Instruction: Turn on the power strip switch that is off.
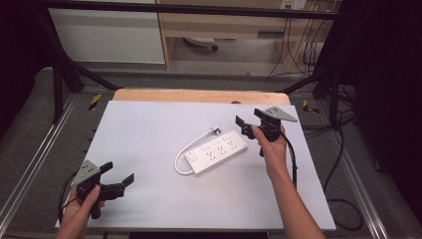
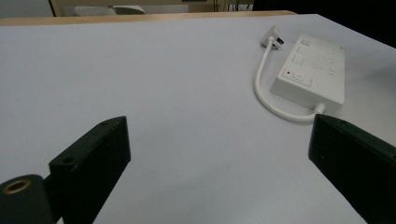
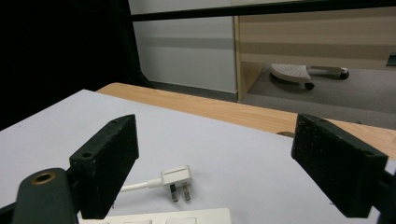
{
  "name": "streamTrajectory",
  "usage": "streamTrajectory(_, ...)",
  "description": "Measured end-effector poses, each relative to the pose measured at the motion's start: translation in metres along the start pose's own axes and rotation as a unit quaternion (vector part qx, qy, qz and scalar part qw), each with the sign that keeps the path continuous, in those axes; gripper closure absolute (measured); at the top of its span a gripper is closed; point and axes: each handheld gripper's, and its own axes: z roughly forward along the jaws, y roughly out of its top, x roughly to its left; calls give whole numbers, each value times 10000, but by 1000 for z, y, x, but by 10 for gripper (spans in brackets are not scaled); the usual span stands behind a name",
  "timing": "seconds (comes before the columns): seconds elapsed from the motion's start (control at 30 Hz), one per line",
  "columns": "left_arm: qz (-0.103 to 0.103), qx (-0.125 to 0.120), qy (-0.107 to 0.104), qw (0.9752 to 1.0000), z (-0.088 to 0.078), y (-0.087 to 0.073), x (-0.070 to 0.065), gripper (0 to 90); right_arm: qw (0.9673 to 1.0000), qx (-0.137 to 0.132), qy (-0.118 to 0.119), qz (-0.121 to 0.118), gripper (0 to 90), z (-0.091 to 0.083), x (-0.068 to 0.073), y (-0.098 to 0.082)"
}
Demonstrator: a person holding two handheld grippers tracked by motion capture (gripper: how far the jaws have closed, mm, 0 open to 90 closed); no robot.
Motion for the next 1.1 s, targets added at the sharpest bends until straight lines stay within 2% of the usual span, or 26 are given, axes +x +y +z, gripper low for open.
streamTrajectory(0.7,11,31,11,10000,1,0,1,57,9999,155,-54,20,173,13,-1,-7)
streamTrajectory(1.1,-6,24,0,10000,1,-1,1,57,9994,299,-168,50,252,24,2,-14)
